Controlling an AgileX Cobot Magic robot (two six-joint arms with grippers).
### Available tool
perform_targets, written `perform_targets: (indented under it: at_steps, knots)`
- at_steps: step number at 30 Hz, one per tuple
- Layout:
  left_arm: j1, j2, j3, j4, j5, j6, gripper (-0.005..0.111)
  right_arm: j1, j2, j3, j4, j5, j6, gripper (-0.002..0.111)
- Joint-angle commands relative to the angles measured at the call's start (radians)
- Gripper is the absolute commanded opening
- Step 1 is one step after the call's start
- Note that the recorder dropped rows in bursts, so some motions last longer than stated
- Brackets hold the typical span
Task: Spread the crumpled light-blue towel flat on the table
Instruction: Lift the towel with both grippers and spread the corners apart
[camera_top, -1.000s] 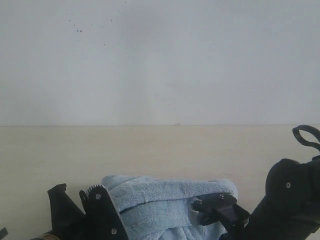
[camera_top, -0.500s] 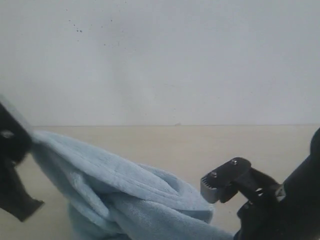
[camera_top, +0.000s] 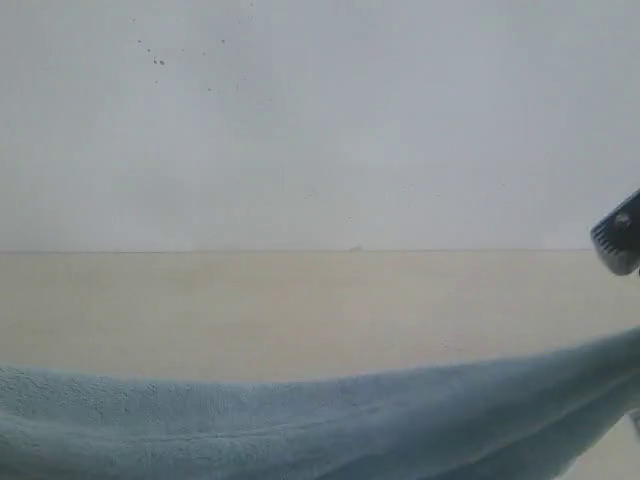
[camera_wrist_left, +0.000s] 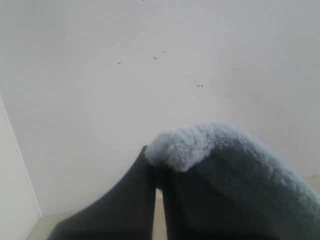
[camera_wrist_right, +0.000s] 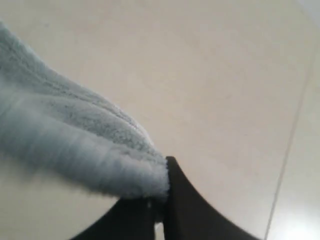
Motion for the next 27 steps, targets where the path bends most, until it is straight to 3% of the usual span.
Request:
perform_targets:
  at_steps: [1, 15, 23, 27]
  knots:
    - [-0.005, -0.059, -0.005, -0.009, -0.040, 0.003, 0.004, 0.000, -0.027, -0.056, -0.127, 0.069, 0.038, 0.000]
    - [-0.005, -0.051, -0.014, 0.014, -0.033, 0.003, 0.004, 0.000, -0.058, -0.087, -0.358, 0.117, 0.166, 0.000]
    - [-0.005, -0.051, -0.210, 0.034, 0.093, 0.003, 0.004, 0.000, -0.245, -0.262, -0.343, 0.189, 0.031, 0.000]
    - [-0.005, -0.051, -0.226, 0.036, 0.097, 0.003, 0.004, 0.000, -0.331, -0.323, -0.318, 0.189, -0.017, 0.000]
